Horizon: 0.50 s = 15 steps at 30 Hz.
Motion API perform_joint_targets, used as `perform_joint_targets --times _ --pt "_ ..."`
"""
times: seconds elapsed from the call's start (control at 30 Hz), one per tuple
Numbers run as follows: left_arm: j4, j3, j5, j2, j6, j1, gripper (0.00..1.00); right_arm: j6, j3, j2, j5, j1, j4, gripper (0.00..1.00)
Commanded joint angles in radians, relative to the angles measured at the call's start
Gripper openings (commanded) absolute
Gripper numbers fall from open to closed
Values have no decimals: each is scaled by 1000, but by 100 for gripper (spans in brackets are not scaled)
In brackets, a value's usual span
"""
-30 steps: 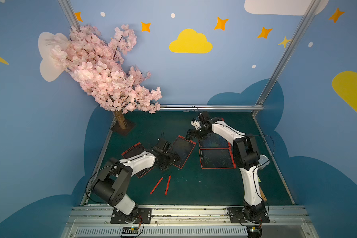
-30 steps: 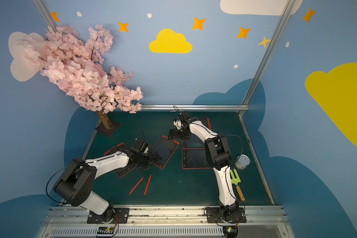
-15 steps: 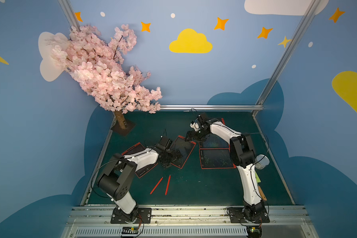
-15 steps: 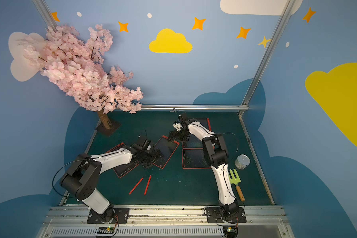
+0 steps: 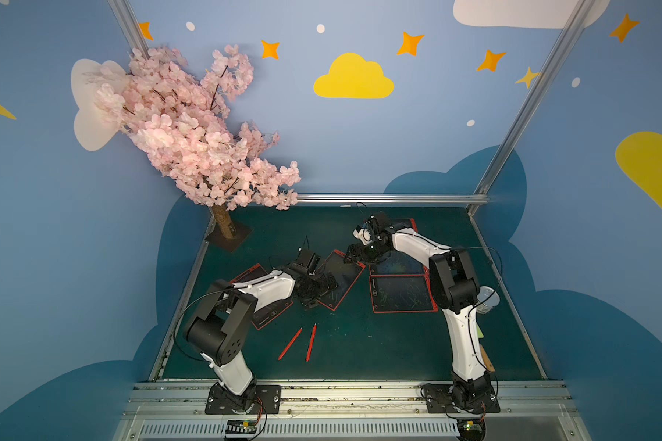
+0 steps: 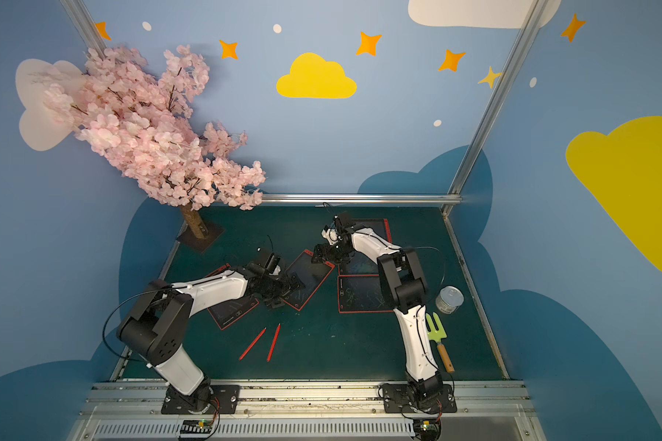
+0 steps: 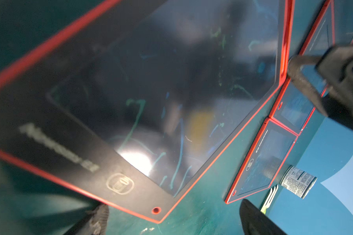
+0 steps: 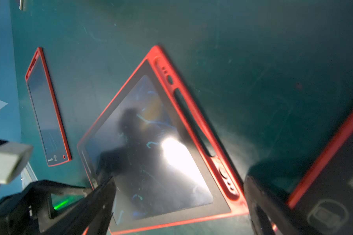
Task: Place the stylus back onto the writing tablet
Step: Adjust the writing tablet at the center of the board.
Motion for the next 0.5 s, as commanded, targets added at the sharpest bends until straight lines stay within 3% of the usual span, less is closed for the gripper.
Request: perform_joint_targets --times 0.0,0.47 --pt "-60 7 -79 29 52 36 99 26 -65 -36 -14 38 -29 96" --pt "-184 140 -158 78 190 127 99 152 -320 -210 49 132 64 95"
